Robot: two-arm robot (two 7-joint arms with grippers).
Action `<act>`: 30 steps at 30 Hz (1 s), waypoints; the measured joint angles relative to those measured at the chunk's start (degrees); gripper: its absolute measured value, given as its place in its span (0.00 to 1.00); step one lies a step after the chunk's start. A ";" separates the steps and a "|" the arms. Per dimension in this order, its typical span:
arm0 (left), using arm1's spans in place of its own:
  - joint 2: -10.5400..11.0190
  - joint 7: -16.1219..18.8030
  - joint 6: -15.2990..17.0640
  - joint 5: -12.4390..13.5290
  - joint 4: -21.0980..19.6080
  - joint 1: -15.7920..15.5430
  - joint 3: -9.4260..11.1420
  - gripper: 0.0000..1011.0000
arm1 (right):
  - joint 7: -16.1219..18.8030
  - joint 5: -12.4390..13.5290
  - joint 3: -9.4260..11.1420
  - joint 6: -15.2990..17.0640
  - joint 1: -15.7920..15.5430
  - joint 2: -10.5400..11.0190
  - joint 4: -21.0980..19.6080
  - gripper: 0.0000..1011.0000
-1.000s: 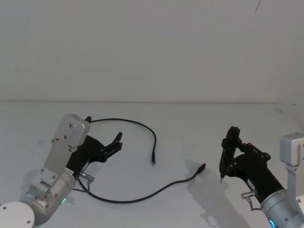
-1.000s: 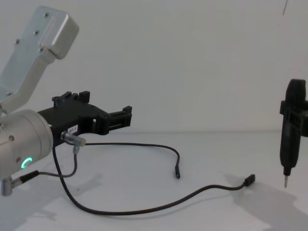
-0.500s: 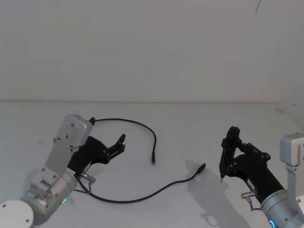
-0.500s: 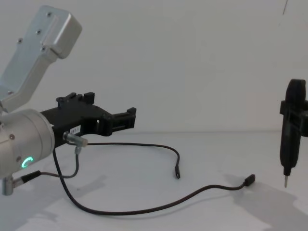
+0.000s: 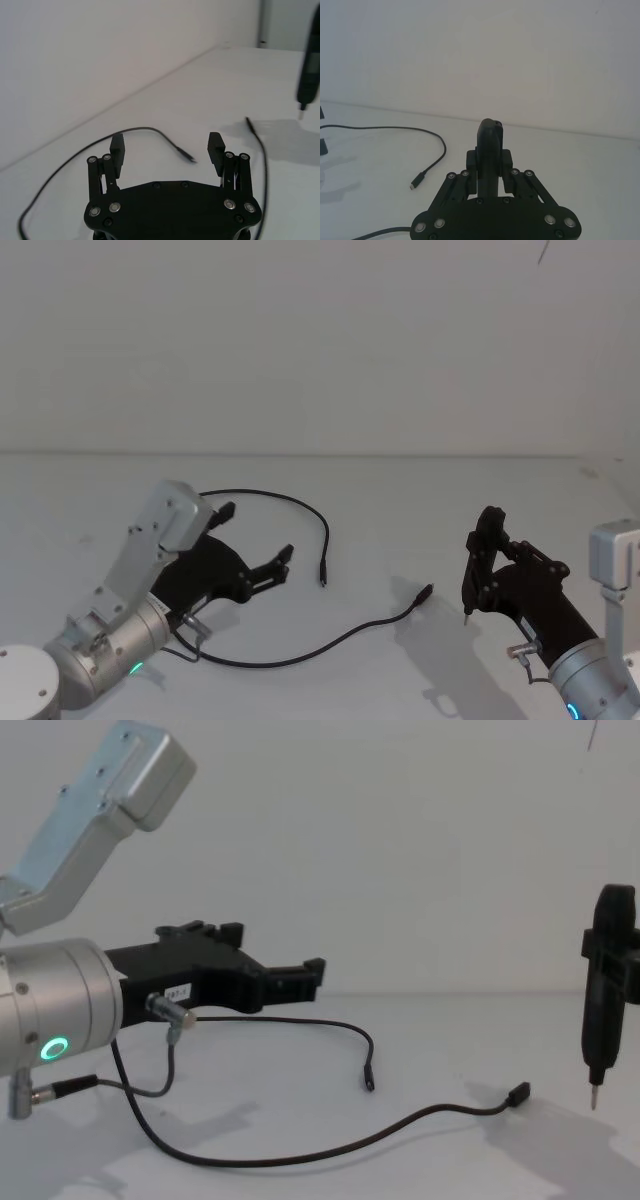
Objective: Pick up the data cable with the one hand.
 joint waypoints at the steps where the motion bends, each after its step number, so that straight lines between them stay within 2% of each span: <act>1: 0.14 -0.75 0.35 -0.29 -0.11 -0.11 0.07 0.99 | 0.00 0.00 0.00 0.00 0.00 0.00 0.00 0.28; 6: 1.00 -4.34 2.57 -1.64 -0.84 -0.99 0.66 0.99 | 0.00 0.00 0.00 0.00 0.00 0.00 0.00 0.28; 12: 1.99 -9.14 6.73 -3.43 -1.56 -3.00 1.99 0.99 | 0.00 0.00 0.00 0.00 0.00 0.00 0.00 0.28; 14: 2.30 -11.49 9.39 -4.27 -1.67 -4.24 2.89 0.99 | 0.00 0.00 0.00 0.00 0.00 0.00 0.00 0.28; 15: 2.30 -11.49 9.39 -4.27 -1.67 -4.24 2.89 0.99 | 0.00 0.00 0.00 0.00 0.00 0.00 0.00 0.28; 18: 2.47 -13.47 12.41 -4.99 -1.68 -5.76 3.93 0.99 | 0.00 0.00 0.00 0.00 0.00 0.00 0.00 0.28; 22: 2.41 -15.57 16.12 -5.61 -1.39 -7.73 5.35 0.99 | 0.00 0.00 0.00 0.00 0.00 0.00 0.00 0.28; 25: 1.84 -17.10 20.10 -6.04 -0.53 -9.94 6.99 0.99 | 0.00 0.00 0.00 0.00 0.00 0.00 0.00 0.28; 26: 1.84 -17.10 20.10 -6.04 -0.53 -9.94 6.99 0.99 | 0.00 0.00 0.00 0.00 0.00 0.00 0.00 0.28; 30: 0.85 -17.87 23.82 -6.43 0.64 -11.89 8.37 0.99 | 0.00 0.00 0.00 0.00 0.00 0.00 0.00 0.28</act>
